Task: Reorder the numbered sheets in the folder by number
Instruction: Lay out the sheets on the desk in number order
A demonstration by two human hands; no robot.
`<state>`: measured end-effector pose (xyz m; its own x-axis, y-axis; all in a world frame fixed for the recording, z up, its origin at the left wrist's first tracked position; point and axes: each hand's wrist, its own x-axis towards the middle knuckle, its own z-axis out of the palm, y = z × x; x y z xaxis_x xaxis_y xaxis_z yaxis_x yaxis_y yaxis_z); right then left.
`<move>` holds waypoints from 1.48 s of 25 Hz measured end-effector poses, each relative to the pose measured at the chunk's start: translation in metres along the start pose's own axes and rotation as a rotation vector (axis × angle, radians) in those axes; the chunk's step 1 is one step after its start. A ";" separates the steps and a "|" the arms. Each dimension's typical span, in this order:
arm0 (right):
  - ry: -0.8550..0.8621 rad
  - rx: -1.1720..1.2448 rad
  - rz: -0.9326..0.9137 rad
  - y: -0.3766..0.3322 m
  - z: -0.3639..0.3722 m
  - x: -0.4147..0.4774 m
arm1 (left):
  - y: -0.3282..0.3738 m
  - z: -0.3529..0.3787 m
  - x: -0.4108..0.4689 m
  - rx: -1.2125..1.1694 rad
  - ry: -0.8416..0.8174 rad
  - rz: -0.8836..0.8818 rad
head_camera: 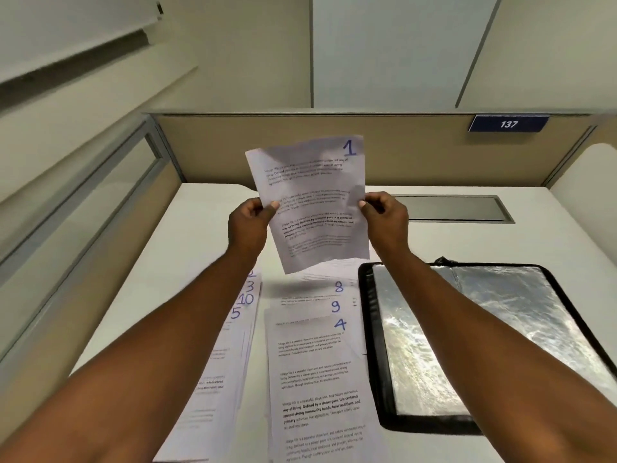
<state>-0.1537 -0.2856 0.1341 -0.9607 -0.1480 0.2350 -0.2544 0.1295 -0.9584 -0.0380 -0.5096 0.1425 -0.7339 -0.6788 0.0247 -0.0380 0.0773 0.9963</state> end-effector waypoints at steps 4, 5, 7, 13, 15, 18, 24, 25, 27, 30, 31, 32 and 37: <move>-0.007 0.152 0.053 -0.015 0.033 0.007 | -0.015 -0.029 0.006 0.032 0.036 -0.060; -0.001 0.156 0.060 -0.014 0.042 0.007 | -0.021 -0.038 0.011 0.030 0.050 -0.080; 0.008 0.137 0.075 -0.010 0.065 0.007 | -0.033 -0.059 0.026 0.010 0.060 -0.121; 0.102 -0.020 0.173 0.011 0.164 0.005 | -0.078 -0.139 0.098 0.040 0.022 -0.238; 0.098 -0.045 0.199 0.018 0.210 0.004 | -0.096 -0.173 0.128 0.073 0.013 -0.254; 0.073 -0.082 0.218 0.033 0.270 0.004 | -0.122 -0.217 0.166 0.110 0.011 -0.279; -0.001 -0.200 0.278 0.062 0.350 0.007 | -0.161 -0.262 0.221 0.152 0.042 -0.338; -0.027 -0.226 0.291 0.067 0.360 0.010 | -0.164 -0.265 0.229 0.173 0.067 -0.334; -0.098 -0.275 0.316 0.076 0.375 0.016 | -0.168 -0.265 0.242 0.235 0.111 -0.329; -0.206 -0.395 0.327 0.089 0.398 0.034 | -0.175 -0.262 0.263 0.261 0.150 -0.349; -0.244 -0.439 0.322 0.093 0.406 0.040 | -0.178 -0.260 0.269 0.275 0.160 -0.350; -0.280 -0.473 0.317 0.096 0.413 0.045 | -0.180 -0.258 0.275 0.292 0.168 -0.345; -0.404 -0.556 0.366 0.125 0.445 0.069 | -0.195 -0.247 0.298 0.423 0.215 -0.342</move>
<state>-0.2020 -0.7157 -0.0415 -0.9065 -0.3327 -0.2600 -0.0501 0.6961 -0.7162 -0.0818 -0.9067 -0.0237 -0.4795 -0.8463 -0.2320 -0.5486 0.0827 0.8320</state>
